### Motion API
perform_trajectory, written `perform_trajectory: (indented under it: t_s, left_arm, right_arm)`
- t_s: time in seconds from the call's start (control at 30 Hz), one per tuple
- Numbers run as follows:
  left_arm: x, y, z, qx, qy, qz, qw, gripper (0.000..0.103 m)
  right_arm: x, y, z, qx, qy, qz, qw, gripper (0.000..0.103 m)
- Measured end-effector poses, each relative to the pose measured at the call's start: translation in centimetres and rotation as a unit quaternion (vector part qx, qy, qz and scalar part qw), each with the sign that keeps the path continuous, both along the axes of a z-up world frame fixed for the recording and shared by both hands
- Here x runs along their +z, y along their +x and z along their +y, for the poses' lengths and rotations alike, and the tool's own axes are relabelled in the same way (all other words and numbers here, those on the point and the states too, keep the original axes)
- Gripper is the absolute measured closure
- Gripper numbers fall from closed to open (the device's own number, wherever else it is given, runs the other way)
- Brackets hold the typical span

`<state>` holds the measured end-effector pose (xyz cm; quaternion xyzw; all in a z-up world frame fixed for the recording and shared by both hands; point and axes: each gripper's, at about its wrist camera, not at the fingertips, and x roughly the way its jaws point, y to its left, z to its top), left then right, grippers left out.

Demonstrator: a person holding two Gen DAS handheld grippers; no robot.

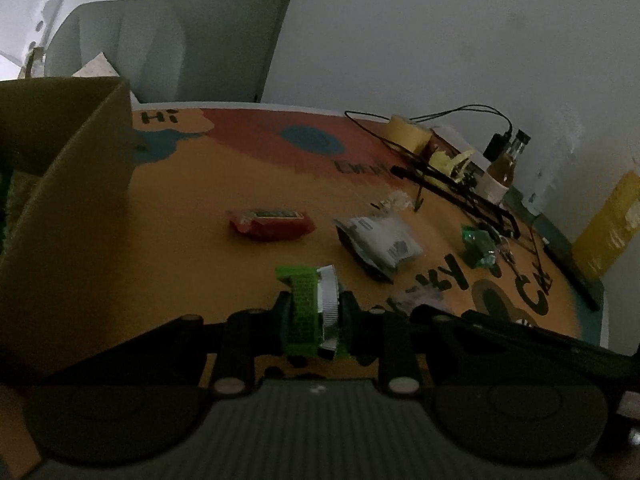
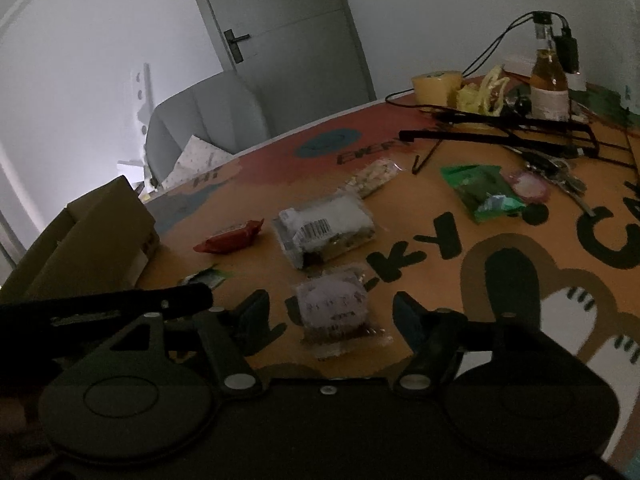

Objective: Organize snacks
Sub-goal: 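Grasp the small green packet with the left gripper while the right gripper grasps the translucent printed packet, then carry both packets into the cardboard box and open both grippers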

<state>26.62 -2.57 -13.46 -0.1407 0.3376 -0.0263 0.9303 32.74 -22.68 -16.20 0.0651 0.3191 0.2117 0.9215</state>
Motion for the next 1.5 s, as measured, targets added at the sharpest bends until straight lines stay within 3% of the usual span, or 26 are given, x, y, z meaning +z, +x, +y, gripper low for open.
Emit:
perform_trajectory:
  t_s: [0.13, 0.17, 0.2, 0.27, 0.97, 1.5]
  left_arm:
    - [0.5, -0.6, 0.2, 0.002, 0.002, -0.007, 1.0, 0.079]
    - [0.7, -0.7, 0.3, 0.003, 0.003, -0.01, 0.9999, 0.079]
    - [0.8, -0.8, 0.3, 0.003, 0.004, -0.012, 0.9999, 0.079]
    - [1.2, -1.1, 0.5, 0.004, 0.004, -0.015, 0.9999, 0.079]
    - [6.1, -4.6, 2.8, 0.024, 0.015, -0.072, 0.997, 0.079]
    - [10.1, -7.3, 7.8, 0.078, 0.03, -0.111, 0.9903, 0.079]
  right_arm:
    - [-0.2, 0.3, 0.7, 0.004, -0.021, 0.0, 1.0, 0.042]
    - [-0.1, 0.3, 0.9, 0.007, -0.027, 0.002, 1.0, 0.059]
    - [-0.1, 0.3, 0.9, 0.011, -0.027, 0.007, 1.0, 0.068]
    - [0.1, 0.2, 0.8, 0.015, -0.02, 0.012, 1.0, 0.07]
    - [6.2, -3.2, 3.1, 0.028, 0.023, -0.049, 0.998, 0.071]
    - [9.1, -4.0, 8.1, 0.075, 0.037, -0.082, 0.993, 0.071]
